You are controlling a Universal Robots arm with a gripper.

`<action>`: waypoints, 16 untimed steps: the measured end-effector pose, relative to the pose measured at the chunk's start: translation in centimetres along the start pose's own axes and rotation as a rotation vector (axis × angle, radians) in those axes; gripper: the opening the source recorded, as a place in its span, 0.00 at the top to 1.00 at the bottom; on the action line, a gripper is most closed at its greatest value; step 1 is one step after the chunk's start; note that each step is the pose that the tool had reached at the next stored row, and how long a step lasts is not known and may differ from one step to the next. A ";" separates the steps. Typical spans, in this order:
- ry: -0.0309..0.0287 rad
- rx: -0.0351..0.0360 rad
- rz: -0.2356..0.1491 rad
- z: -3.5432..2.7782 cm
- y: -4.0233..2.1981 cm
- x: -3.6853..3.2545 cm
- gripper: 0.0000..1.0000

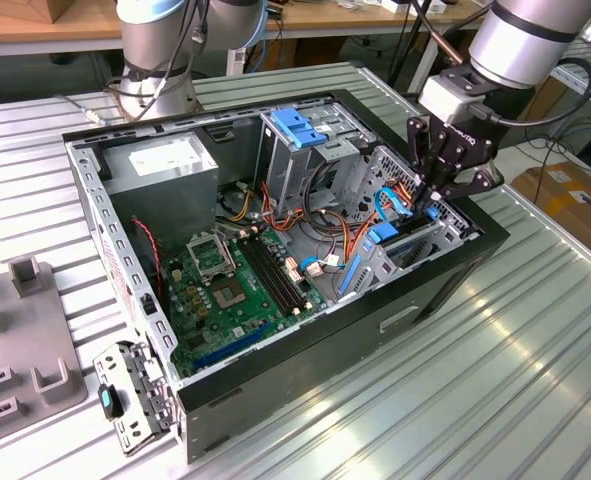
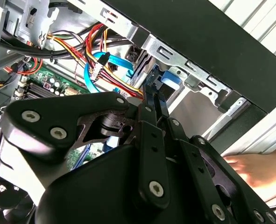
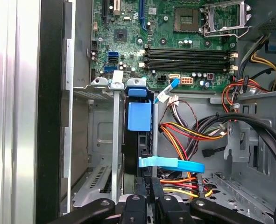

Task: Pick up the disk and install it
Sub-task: 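Insert the second disk wire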

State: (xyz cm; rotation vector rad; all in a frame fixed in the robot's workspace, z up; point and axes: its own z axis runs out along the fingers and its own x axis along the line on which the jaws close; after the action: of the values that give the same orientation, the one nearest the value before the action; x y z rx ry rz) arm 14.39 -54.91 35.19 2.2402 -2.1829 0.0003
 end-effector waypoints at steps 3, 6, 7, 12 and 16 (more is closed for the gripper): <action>0.0001 0.0000 0.000 0.09 0.02 0.06 0.84; 0.0001 0.0000 -0.001 0.31 0.02 0.09 0.84; 0.0003 0.0000 -0.003 0.36 0.02 0.09 0.84; 0.0002 0.0001 -0.005 0.40 0.02 0.09 0.84; 0.0001 0.0000 -0.005 0.50 0.02 0.09 0.84</action>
State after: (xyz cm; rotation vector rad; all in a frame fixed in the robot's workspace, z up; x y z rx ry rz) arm 14.37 -55.01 34.69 2.2452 -2.1775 0.0004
